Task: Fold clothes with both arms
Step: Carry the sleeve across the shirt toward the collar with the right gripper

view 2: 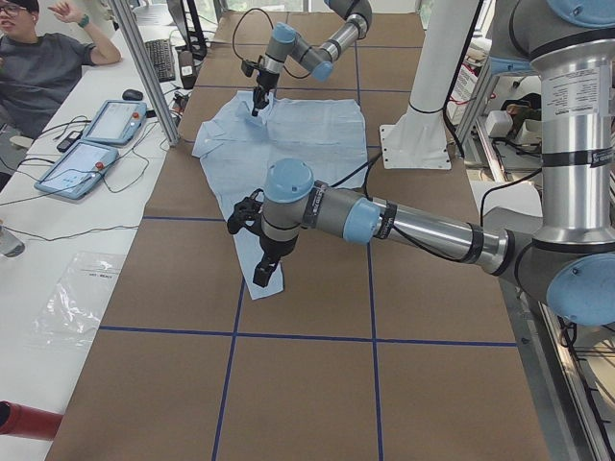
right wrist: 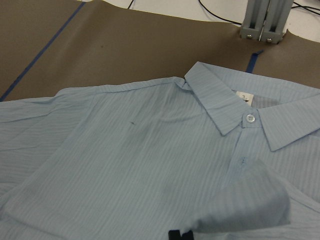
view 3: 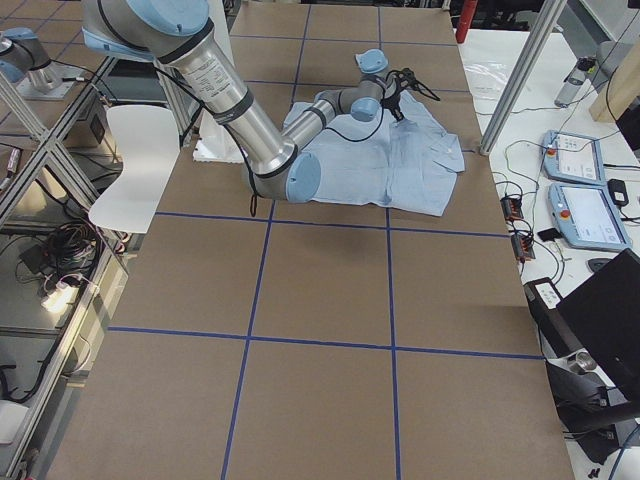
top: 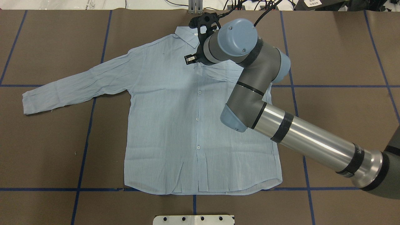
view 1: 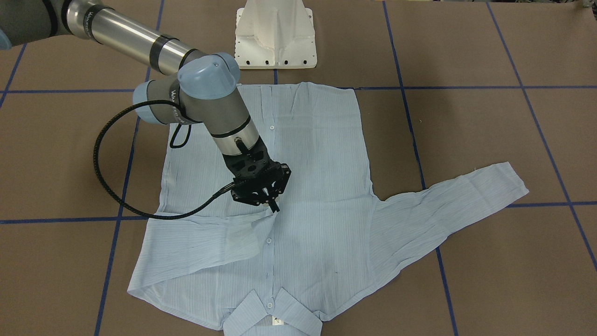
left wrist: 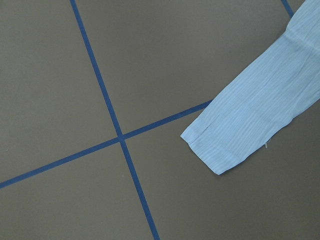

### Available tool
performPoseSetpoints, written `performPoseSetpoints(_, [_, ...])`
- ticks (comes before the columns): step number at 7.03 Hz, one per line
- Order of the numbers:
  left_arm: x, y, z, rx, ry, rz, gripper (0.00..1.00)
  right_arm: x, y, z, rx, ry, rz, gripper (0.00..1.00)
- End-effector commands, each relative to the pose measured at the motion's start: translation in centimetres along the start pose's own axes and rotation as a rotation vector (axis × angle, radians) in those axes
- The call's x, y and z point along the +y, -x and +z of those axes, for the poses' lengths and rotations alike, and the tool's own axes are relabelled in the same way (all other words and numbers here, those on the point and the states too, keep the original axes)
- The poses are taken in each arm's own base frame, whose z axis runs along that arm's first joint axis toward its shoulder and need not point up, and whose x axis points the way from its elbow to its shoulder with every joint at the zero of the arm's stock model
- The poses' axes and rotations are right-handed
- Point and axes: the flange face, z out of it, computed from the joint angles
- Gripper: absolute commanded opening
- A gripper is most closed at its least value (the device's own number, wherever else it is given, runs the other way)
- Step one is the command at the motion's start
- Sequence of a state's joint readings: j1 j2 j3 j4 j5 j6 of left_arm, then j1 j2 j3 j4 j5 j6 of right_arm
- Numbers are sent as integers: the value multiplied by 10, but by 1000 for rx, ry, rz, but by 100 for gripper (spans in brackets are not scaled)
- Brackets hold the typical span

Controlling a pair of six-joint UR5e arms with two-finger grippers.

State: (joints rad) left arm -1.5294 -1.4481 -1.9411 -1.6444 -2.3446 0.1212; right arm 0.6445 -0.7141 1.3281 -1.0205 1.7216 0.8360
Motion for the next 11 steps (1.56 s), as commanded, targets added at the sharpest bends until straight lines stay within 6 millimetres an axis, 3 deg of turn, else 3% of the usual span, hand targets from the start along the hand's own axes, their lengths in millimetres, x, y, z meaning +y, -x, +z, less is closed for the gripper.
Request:
performPoseSetpoints(1, [0,0,0,2,0,0,100,23,63,27,20,-29,-36,0])
performPoseSetpoints(2, [0,0,0,2,-1,1,100,34,69,35,27,-15,-42,0])
performPoseSetpoints(3, [0,0,0,2,0,0,100,36,71,42,37,-1,-42,43])
performPoseSetpoints(4, [0,0,0,2,0,0,100,26,98,50,53,16,39,76])
performPoseSetpoints(5, [0,0,0,2,0,0,100,16,128,55,99,21,64,89])
performPoseSetpoints(6, [0,0,1,3,1,-2,100,15,130,55,113,15,75,98])
performPoseSetpoints(7, [-2,-1,0,3,-2,4,100,13,132,54,112,17,124,99])
performPoseSetpoints(8, [-24,-4,-1,2,-15,-7,100,12,120,57,179,69,168,99])
performPoseSetpoints(9, [-48,0,0,3,-26,-66,100,-7,89,53,193,149,209,99])
performPoseSetpoints(11, [-53,-5,-2,29,-59,-36,100,-52,7,24,204,321,321,99])
